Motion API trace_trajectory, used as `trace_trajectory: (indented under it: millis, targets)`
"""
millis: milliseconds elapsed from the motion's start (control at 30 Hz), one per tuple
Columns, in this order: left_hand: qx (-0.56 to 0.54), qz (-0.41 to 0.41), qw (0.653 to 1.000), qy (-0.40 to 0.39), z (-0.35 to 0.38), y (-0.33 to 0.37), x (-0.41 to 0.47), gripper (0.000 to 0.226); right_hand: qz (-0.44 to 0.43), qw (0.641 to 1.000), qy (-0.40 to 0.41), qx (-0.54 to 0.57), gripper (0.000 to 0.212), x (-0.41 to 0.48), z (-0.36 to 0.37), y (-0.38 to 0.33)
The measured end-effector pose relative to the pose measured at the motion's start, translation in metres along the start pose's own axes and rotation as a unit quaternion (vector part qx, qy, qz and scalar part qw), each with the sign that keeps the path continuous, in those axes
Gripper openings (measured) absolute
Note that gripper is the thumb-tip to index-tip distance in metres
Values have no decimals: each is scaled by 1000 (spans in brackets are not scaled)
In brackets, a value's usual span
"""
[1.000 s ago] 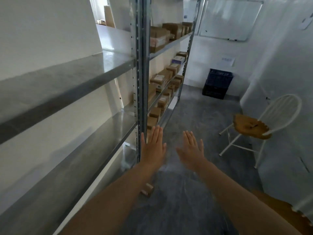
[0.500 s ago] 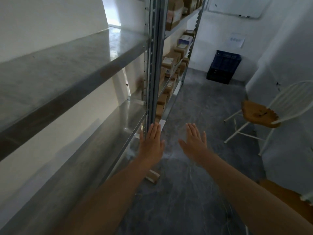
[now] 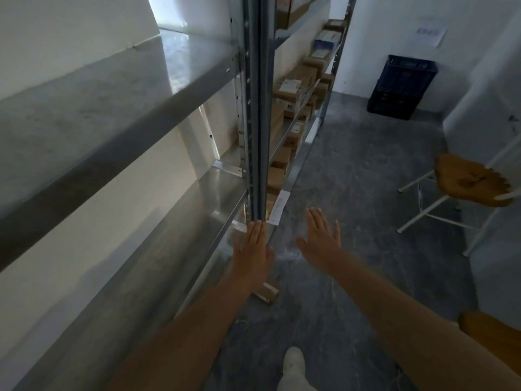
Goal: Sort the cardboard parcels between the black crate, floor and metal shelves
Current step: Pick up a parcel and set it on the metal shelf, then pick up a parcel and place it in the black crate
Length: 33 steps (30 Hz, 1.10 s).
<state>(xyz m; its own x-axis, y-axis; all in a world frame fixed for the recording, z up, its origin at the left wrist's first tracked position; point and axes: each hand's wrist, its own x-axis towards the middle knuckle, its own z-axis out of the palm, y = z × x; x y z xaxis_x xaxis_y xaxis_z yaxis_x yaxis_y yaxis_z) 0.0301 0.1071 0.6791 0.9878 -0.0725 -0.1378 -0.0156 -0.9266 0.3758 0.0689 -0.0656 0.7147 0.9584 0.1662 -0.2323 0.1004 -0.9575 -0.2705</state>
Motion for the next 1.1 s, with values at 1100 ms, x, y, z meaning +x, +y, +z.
trace_trajectory:
  millis: [1100]
  targets:
    - [-143,-205,946,-208,328,-66,215,58,146,943,-285,91,70,172,332,201]
